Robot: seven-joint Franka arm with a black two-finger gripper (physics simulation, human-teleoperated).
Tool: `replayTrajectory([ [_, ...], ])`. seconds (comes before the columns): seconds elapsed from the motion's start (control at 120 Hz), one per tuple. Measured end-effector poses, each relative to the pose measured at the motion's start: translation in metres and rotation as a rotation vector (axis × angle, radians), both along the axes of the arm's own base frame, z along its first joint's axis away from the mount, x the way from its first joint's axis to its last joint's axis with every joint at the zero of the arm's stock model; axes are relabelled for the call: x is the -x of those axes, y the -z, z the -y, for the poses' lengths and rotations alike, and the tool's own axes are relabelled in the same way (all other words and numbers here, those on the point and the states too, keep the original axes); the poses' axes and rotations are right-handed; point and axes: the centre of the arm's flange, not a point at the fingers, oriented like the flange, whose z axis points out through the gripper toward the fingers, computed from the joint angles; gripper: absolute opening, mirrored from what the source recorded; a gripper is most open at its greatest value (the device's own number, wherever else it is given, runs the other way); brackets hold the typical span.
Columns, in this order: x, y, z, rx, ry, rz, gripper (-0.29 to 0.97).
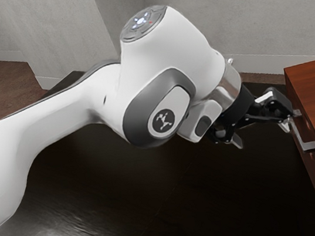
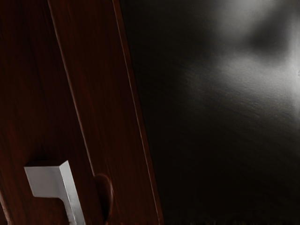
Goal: Pull the drawer handle with one arm to open the drawer
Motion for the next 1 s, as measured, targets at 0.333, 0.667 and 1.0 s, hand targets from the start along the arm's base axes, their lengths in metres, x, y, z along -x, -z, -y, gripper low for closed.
replayTrajectory([
  [0.333, -0.015, 0.012, -0.002, 0.012, -0.043, 0.009, 0.68],
  [0.667, -0.025, 0.030, 0.000, 0.014, -0.066, 0.009, 0.68],
  [1.0, -0.032, 0.043, 0.009, 0.013, -0.067, 0.004, 0.66],
])
